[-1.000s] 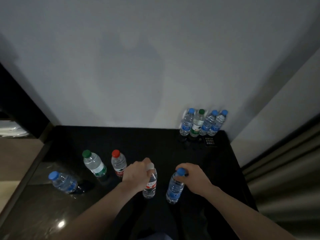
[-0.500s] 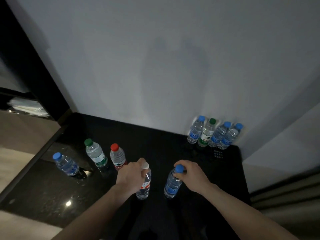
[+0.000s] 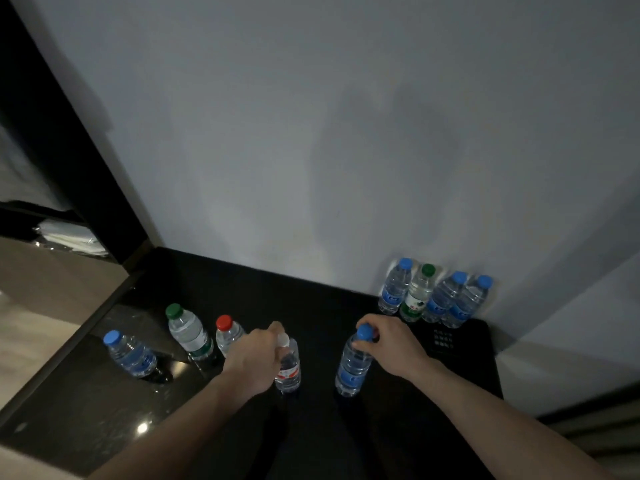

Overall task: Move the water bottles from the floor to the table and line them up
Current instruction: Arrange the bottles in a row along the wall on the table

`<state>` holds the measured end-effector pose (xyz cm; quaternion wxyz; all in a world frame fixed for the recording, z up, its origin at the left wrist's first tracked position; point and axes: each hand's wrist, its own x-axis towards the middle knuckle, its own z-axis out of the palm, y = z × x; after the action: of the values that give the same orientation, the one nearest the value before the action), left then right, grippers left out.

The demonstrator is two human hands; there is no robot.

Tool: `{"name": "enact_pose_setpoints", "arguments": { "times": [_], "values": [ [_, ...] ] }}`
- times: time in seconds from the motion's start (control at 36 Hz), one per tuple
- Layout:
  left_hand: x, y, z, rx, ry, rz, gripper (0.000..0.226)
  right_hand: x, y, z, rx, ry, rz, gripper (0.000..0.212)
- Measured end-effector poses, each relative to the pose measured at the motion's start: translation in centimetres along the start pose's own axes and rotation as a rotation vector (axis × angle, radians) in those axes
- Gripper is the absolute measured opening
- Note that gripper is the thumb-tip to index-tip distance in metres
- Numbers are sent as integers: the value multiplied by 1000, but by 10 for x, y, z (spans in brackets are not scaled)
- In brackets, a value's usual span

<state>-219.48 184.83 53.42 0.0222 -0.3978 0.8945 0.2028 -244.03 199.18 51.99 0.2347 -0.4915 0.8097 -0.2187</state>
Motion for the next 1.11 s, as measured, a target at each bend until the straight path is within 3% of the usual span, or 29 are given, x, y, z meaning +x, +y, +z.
{"name": "enact_pose_setpoints", "arguments": {
  "times": [0.25, 0.44, 0.86, 1.11],
  "values": [
    [54, 24, -34, 72, -21, 47, 29, 55, 0, -43, -89, 88, 31, 23],
    [95, 43, -54, 208, 0, 133, 31, 102, 6, -74, -303, 146, 22, 29],
    [172, 70, -57, 327, -19, 164, 30, 182, 40, -84, -515, 171, 52, 39],
    [215, 78, -43, 317, -31, 189, 31, 193, 54, -74, -588, 141, 81, 25]
  ]
}}
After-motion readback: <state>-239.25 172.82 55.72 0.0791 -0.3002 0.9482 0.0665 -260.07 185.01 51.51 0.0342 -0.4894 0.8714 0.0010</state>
